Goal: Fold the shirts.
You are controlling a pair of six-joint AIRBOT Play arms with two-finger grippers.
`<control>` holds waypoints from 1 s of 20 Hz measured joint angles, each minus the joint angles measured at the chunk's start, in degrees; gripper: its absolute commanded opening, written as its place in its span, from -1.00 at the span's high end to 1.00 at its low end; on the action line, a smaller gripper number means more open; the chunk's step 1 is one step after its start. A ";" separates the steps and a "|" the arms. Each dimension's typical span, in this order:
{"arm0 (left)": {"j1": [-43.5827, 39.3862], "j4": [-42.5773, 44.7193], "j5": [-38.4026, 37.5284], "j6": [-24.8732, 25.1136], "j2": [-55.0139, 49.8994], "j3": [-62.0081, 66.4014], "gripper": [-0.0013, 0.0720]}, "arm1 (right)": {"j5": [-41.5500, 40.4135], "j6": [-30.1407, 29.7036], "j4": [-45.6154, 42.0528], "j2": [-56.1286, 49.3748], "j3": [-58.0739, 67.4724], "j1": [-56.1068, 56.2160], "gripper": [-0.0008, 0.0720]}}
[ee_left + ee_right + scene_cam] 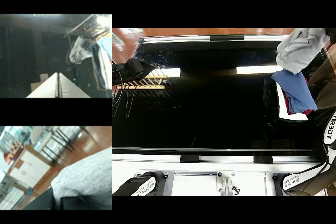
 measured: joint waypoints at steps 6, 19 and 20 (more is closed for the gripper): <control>-1.53 -0.04 -0.09 -0.28 -0.07 -1.18 0.89 | -12.17 -1.20 -11.32 0.26 -0.04 -0.66 0.79; -3.58 -0.07 -0.02 -0.28 -0.04 -1.36 0.88 | -66.47 6.88 -40.15 8.07 -6.58 -3.10 0.79; -3.67 -0.09 -0.02 -0.28 -0.07 -1.36 0.88 | -69.02 8.00 -41.64 8.17 -8.26 -3.17 0.79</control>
